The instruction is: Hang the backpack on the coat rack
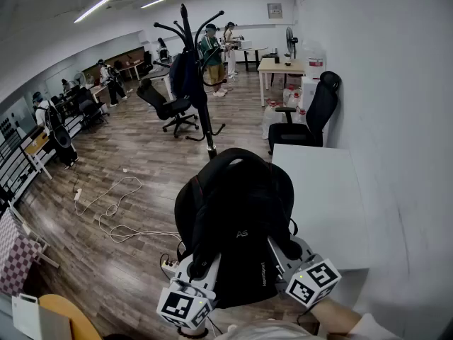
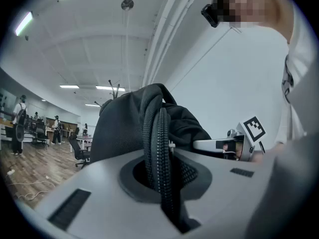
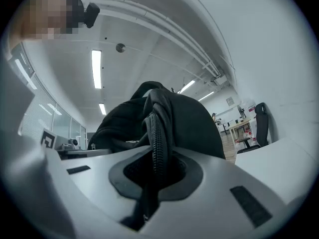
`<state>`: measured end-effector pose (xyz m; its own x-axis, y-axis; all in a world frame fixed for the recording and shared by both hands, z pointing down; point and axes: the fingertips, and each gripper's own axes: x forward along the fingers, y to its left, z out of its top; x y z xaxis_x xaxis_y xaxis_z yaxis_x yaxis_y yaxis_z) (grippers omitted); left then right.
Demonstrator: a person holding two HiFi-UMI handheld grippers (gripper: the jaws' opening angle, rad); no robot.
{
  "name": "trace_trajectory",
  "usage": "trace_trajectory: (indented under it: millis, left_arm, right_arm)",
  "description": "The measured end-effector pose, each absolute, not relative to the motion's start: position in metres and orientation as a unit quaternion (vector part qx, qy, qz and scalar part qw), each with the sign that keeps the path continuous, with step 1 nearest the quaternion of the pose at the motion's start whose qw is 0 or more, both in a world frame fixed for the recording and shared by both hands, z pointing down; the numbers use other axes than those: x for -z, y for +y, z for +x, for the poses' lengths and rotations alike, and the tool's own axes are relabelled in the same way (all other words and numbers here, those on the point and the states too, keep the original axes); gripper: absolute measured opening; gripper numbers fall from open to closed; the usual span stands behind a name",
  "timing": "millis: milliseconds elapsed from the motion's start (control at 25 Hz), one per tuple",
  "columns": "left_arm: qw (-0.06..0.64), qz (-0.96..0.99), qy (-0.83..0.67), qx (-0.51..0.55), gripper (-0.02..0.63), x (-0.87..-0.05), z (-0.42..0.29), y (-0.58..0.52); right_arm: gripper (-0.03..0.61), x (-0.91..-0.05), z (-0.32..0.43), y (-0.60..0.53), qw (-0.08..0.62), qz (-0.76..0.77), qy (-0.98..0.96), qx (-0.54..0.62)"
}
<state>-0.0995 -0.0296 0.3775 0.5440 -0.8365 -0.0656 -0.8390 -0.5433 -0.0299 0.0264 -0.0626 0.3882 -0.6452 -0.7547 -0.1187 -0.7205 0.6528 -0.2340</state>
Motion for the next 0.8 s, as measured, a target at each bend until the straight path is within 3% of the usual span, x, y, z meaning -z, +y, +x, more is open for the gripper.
trace_trajectory:
  millis: [800]
  left_arm:
    - [0.037,-0.864,0.502,-0.019,0.026,-0.369,-0.064,-0.024]
  right_arm:
    - [0.032,-0.383,0.062,-0.061,0.109,-0.377,0.916,0.086]
